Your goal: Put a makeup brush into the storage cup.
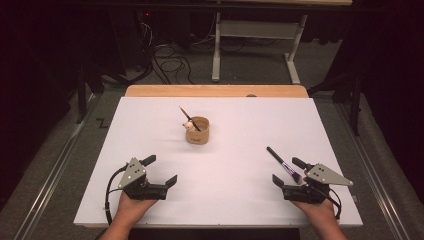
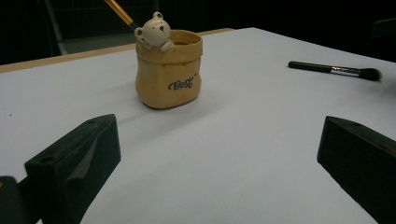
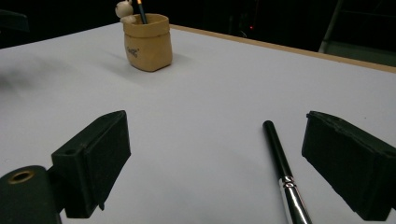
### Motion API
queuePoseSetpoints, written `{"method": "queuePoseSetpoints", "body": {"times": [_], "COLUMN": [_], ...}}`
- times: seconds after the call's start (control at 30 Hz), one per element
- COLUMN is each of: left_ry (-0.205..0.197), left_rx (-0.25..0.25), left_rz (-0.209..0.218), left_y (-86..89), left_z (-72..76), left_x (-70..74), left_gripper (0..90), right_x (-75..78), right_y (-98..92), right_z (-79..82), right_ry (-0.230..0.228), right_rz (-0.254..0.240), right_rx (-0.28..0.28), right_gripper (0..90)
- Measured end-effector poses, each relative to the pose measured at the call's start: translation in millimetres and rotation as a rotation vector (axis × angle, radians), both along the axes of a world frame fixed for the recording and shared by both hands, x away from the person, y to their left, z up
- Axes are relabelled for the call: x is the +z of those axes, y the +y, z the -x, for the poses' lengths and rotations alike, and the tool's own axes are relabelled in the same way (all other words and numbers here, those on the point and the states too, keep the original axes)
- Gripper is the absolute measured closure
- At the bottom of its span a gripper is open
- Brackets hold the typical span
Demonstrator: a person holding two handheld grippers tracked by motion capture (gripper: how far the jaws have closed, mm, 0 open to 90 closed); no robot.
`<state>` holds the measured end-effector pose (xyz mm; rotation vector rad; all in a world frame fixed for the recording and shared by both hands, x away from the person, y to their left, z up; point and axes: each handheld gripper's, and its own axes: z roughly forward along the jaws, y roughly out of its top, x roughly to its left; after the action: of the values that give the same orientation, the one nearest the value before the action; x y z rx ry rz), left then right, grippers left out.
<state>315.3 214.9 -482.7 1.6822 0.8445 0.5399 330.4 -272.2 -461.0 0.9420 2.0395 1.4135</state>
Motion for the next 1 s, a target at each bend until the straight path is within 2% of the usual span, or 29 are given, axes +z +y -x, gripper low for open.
{"method": "queuePoseSetpoints", "body": {"times": [0.2,0.43,0.6,1.0], "left_ry": [0.002,0.005,0.002,-0.011], "left_rx": [0.0,0.0,0.002,-0.017], "left_rz": [-0.003,0.001,0.01,0.021], "left_y": [0.1,-0.4,1.2,2.6], "left_z": [-0.5,-0.3,-0.5,1.0], "left_x": [-0.3,-0.6,-0.1,2.1], "left_gripper": [0.3,0.3,0.3,0.3], "right_x": [-0.5,-4.2,-6.0,-9.9], "right_y": [-4.2,-6.9,-12.0,-10.6], "right_z": [-4.0,-8.1,-11.0,-14.7], "right_ry": [0.026,0.06,0.087,0.138], "right_rz": [0.016,0.066,0.076,0.126], "right_rx": [-0.026,-0.066,-0.09,-0.104], "right_gripper": [8.5,10.9,14.2,17.9]}}
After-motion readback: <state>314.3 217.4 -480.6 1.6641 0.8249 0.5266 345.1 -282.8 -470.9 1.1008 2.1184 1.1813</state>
